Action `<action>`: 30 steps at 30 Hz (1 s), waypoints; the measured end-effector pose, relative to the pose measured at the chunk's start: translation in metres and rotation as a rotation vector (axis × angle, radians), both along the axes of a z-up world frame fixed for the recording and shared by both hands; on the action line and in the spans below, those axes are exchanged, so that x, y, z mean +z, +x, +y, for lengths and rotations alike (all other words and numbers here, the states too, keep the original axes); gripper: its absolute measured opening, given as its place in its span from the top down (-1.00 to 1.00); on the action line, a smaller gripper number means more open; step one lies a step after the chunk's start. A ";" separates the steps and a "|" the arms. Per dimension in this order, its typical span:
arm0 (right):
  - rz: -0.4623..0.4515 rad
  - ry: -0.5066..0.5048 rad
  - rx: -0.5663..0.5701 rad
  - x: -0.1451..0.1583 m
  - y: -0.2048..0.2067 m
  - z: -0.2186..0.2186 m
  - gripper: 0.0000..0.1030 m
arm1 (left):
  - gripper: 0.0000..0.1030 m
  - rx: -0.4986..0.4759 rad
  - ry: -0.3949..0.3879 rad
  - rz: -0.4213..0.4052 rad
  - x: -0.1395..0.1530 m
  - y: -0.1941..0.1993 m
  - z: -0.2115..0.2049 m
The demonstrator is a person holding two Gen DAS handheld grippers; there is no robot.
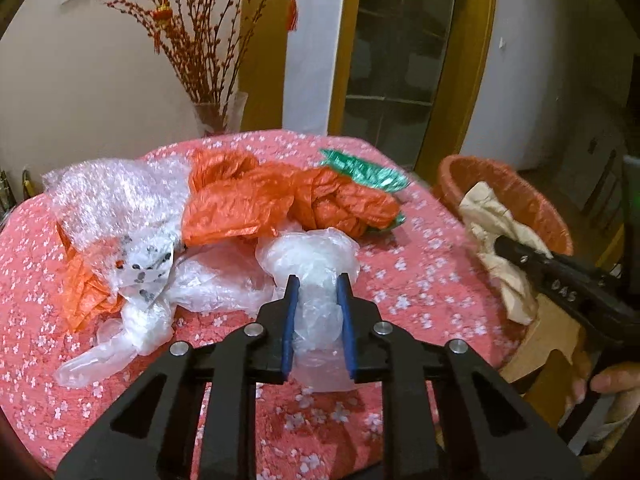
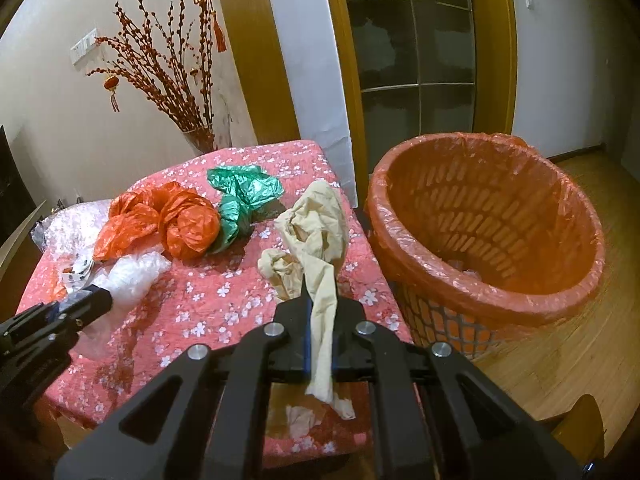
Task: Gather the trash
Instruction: 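Grasp a clear plastic bag with the left tool while the right tool holds the cloth, then carry the beige cloth and clear bag over the orange basket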
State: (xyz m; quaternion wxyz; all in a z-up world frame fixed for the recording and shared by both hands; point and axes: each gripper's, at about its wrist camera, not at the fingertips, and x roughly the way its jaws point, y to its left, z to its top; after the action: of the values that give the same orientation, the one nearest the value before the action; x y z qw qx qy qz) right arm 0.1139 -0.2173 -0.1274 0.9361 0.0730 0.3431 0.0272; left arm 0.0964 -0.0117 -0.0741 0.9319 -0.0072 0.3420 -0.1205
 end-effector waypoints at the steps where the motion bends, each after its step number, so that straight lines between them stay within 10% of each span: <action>1: -0.003 0.001 0.000 0.001 -0.001 0.000 0.85 | 0.64 -0.006 -0.010 -0.009 0.004 -0.003 0.001; 30: -0.099 0.007 -0.012 0.034 -0.025 -0.015 0.85 | 0.73 -0.123 -0.165 -0.158 0.074 -0.020 -0.016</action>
State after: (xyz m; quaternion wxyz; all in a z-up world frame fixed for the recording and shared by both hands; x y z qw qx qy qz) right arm 0.0891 -0.2323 -0.0939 0.9519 0.0768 0.2956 0.0263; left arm 0.0760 -0.0280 0.0002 0.9431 -0.0534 0.2561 -0.2053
